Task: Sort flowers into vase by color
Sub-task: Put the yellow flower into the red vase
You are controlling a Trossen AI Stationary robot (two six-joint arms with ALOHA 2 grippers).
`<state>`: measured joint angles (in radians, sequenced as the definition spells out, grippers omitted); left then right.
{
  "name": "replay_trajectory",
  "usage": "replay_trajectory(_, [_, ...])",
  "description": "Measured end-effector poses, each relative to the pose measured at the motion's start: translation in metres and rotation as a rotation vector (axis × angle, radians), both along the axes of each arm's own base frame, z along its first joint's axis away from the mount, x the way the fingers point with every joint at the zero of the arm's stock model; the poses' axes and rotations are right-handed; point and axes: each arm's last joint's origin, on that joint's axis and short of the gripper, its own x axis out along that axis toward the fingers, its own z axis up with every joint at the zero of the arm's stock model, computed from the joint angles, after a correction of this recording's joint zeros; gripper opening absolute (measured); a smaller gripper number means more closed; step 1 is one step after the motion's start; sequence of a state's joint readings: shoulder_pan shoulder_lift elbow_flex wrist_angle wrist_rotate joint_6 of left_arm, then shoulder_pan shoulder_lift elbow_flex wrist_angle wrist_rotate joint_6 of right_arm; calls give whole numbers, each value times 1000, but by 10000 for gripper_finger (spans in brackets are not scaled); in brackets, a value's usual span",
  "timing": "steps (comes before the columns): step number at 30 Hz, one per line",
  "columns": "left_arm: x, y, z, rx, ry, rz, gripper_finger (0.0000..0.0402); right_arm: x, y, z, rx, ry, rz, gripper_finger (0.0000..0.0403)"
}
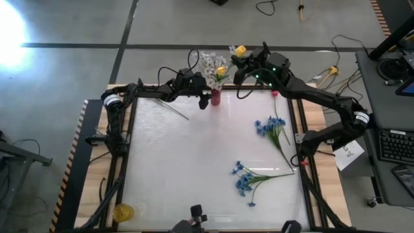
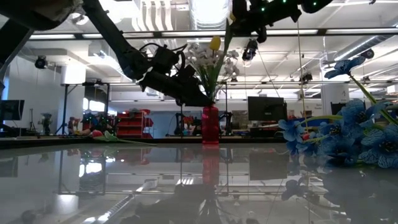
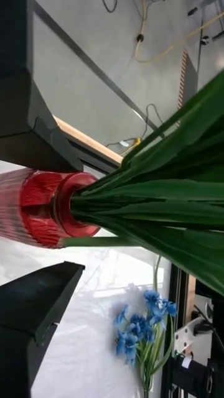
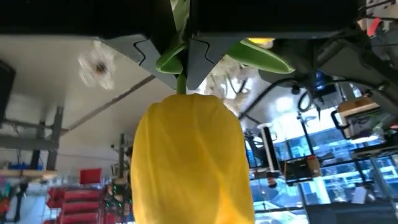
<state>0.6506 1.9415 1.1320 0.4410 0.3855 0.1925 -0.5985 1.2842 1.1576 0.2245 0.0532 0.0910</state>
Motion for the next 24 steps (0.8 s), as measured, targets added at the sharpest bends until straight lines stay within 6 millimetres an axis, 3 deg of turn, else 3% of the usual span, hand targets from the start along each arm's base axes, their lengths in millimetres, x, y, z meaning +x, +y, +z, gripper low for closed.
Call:
replay_trajectory(10, [0, -4, 1, -45, 11, -4, 220, -5, 25, 16, -68, -1, 16, 12])
replay_trajectory(18, [-6, -10, 16, -66, 36, -20, 219, -27, 37, 29, -49, 11, 0, 12])
replay_trajectory(24, [-9, -13, 27, -52, 32, -23, 219, -29, 42, 31, -69, 28, 0, 12])
